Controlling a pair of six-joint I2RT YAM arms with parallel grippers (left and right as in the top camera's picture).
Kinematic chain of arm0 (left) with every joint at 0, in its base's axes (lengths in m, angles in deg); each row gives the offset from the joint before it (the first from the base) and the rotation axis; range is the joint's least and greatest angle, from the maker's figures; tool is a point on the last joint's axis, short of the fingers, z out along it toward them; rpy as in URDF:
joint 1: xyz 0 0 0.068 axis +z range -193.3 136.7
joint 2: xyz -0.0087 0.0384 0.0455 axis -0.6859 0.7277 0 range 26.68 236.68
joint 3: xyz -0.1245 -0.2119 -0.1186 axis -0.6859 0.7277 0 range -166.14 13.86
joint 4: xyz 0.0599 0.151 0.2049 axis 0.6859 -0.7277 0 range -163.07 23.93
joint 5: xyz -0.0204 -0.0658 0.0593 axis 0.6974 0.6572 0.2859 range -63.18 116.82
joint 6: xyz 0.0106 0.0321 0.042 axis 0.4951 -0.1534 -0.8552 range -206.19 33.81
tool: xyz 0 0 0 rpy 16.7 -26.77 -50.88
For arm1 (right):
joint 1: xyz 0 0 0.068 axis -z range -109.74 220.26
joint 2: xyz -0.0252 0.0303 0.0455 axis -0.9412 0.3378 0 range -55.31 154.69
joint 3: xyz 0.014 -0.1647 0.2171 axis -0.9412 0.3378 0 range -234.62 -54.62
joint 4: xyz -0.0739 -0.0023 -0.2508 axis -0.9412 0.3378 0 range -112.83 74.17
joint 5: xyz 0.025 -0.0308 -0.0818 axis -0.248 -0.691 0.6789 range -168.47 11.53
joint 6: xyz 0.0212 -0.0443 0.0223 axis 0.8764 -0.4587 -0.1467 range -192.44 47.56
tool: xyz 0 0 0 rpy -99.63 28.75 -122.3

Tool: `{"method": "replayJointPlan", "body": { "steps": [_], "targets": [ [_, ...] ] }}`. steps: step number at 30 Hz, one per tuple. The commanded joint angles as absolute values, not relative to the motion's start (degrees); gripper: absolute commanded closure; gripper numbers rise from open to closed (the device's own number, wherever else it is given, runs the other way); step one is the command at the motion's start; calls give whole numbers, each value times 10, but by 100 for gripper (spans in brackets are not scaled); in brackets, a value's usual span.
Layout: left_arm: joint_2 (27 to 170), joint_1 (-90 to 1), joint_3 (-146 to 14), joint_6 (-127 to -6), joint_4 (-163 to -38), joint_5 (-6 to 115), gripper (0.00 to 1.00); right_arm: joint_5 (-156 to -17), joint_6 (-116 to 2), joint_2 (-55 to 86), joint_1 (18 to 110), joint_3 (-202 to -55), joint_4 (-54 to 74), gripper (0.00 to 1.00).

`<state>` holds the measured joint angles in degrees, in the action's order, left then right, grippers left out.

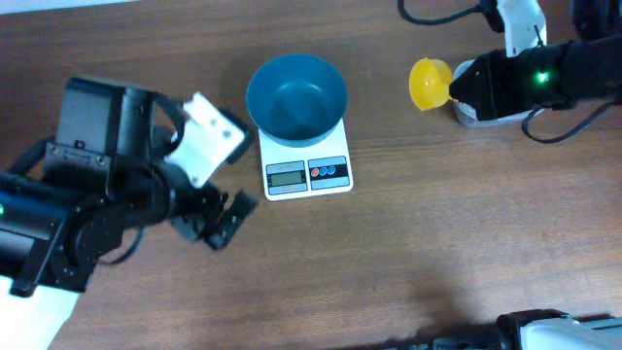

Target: Scoop item into bowl and weigh 50g on scale

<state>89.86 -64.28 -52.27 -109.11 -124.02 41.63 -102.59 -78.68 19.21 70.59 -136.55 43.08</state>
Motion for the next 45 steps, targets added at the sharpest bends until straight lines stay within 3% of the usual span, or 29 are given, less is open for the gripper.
{"method": "replayJointPlan", "body": {
  "steps": [1,3,5,6,9,10,11,12,13,17,21,25,45],
  "targets": [
    [898,-640,-529,-1085,-1162,522,1,-1018,-807,144,703,-1373,420,96],
    [925,-640,-529,-1085,-1130,577,1,-1018,-807,134,703,-1373,399,96],
    [997,-656,-529,-992,-1135,576,1,-1020,-805,134,703,-1373,384,96],
    [1041,-693,-529,-961,-1137,537,1,-1021,-805,134,703,-1373,382,96],
    [1103,-857,-529,-818,-1130,239,1,-1022,-805,132,703,-1373,382,96],
    [1118,-892,-529,-819,-1108,246,1,-1022,-805,132,703,-1373,379,96],
    [1136,-926,-529,-819,-1091,250,29,-1023,-805,132,703,-1373,376,96],
    [1144,-933,-529,-819,-1083,241,81,-1023,-805,131,703,-1373,378,96],
    [1165,-935,-529,-819,-1071,227,100,-1023,-805,131,703,-1373,378,96],
    [1251,-935,-529,-660,-1042,141,100,-1023,-805,131,703,-1373,378,96],
    [1315,-935,-529,-658,-963,109,100,-1022,-805,131,703,-1373,378,96],
    [1321,-932,-528,-628,-960,43,100,-1022,-805,131,703,-1373,378,96],
    [1368,-907,-526,-613,-905,50,100,-1022,-806,131,703,-1373,378,96]
  ]
}}
